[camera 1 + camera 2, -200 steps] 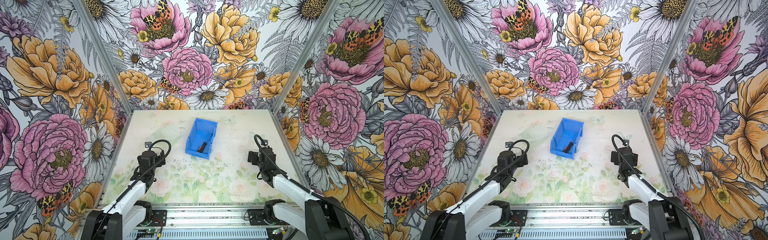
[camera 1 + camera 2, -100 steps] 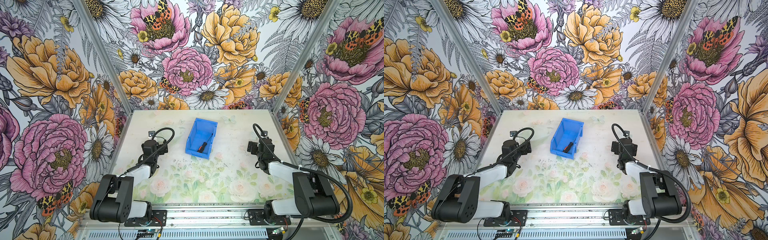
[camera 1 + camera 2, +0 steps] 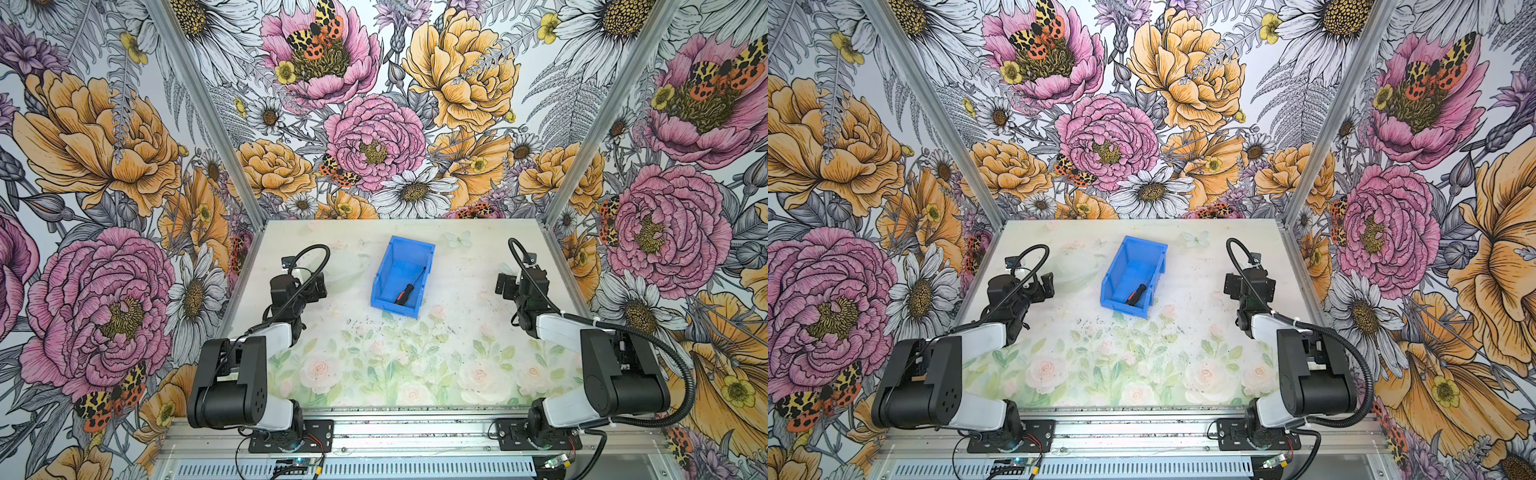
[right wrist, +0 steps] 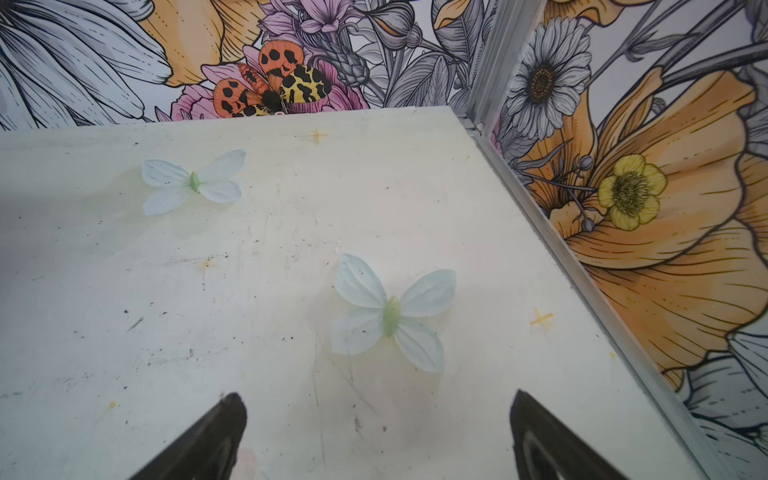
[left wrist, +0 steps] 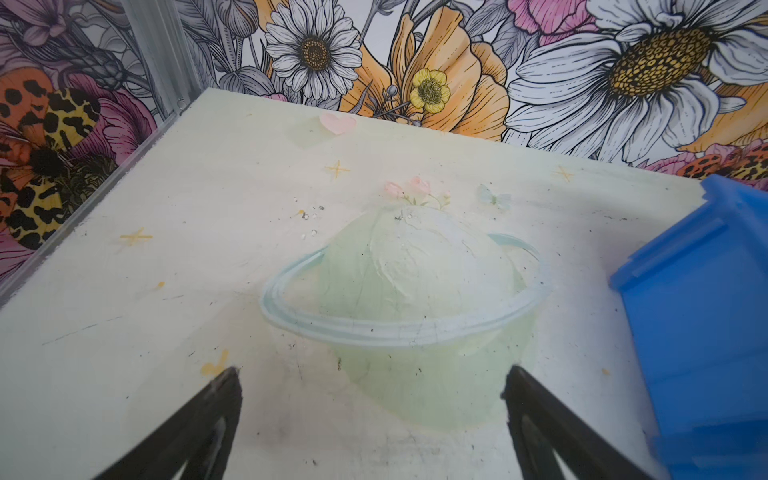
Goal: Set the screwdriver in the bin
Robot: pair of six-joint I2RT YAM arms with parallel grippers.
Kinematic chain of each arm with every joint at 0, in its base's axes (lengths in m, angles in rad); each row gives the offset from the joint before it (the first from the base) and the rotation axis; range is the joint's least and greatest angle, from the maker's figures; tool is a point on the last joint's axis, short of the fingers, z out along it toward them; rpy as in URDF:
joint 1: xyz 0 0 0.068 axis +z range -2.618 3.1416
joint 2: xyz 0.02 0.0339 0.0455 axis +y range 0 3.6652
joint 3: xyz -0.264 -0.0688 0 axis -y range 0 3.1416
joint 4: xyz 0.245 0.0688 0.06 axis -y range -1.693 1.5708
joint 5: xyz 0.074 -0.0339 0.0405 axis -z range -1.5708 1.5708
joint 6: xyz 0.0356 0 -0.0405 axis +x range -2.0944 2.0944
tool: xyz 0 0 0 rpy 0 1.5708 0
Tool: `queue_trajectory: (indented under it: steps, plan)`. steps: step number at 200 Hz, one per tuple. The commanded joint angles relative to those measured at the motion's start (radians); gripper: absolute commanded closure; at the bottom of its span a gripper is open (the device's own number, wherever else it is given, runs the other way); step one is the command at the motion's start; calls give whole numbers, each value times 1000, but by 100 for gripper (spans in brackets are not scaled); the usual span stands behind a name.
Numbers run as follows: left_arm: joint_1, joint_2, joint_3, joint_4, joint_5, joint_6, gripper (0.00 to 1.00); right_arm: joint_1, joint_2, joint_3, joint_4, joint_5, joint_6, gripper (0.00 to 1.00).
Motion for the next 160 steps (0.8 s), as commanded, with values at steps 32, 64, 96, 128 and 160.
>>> queue_trajectory:
  steps: [32, 64, 96, 128, 160]
  plan:
    - [22, -35, -37, 97, 59, -46, 1, -14, 22, -13, 122, -81, -36, 1]
    - [44, -31, -36, 99, 80, -56, 1, -21, 25, -8, 116, -91, -32, 0]
    - [55, -122, -83, 53, 26, 10, 1, -22, 25, -8, 115, -91, -33, 0]
    - [96, -113, -97, 110, -5, 23, 1, -22, 29, -2, 107, -90, -33, 1]
    - [92, 31, -32, 198, 50, 0, 1, -18, 21, -11, 118, -84, -36, 0]
